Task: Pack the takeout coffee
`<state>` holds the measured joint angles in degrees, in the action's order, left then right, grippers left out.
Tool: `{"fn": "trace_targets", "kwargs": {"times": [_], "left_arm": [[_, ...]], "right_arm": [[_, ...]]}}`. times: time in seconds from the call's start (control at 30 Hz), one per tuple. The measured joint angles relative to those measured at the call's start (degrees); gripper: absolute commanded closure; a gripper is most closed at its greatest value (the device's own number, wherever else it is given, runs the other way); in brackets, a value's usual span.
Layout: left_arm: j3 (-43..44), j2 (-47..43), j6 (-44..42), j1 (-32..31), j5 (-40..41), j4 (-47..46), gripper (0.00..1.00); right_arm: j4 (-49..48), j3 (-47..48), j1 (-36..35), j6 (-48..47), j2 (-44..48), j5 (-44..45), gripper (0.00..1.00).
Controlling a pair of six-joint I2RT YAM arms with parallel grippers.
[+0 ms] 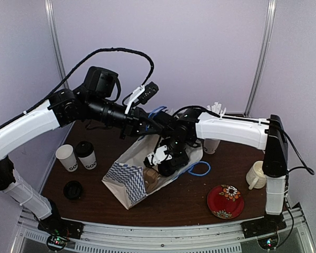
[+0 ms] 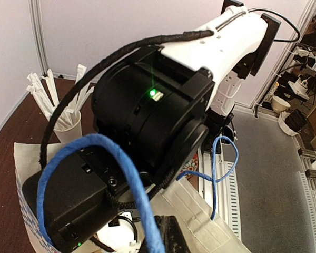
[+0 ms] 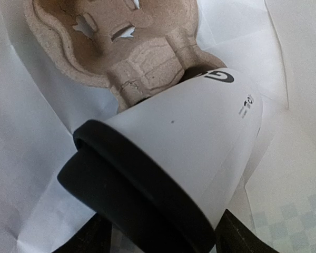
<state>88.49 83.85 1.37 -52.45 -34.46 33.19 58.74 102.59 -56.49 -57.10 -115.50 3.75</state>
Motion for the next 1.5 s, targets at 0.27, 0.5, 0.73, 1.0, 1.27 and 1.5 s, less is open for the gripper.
{"fn": "trace_targets", "kwargs": {"times": [0.27,0.5,0.73,1.0,1.27,1.5], "left_arm": [[0.0,0.0,-1.0,0.0,0.4,0.0,1.0],[0.0,0.0,-2.6,0.0,2.2,1.3,1.0],[0.0,0.0,-3.0,0.0,2.3,1.4,1.0],[0.0,0.0,-3.0,0.0,2.1,1.3,1.0],[-0.1,0.0,-3.0,0.0,2.2,1.4,1.0],[-0.1,0.0,-3.3,0.0,2.4,1.5,1.0]], "right_arm": [[3.8,3.3,0.0,1.7,3.5,-3.3,0.43],[7.1,6.5,-0.2,3.7,8.3,-5.7,0.33],[4.4,2.7,-0.2,4.8,9.5,-6.6,0.0],[-0.6,-2.7,-0.3,4.1,6.9,-7.5,0.01],[-4.5,-3.1,-0.3,3.3,3.3,-8.5,0.05],[-3.3,1.0,-0.3,3.8,-1.2,-8.0,0.41]]}}
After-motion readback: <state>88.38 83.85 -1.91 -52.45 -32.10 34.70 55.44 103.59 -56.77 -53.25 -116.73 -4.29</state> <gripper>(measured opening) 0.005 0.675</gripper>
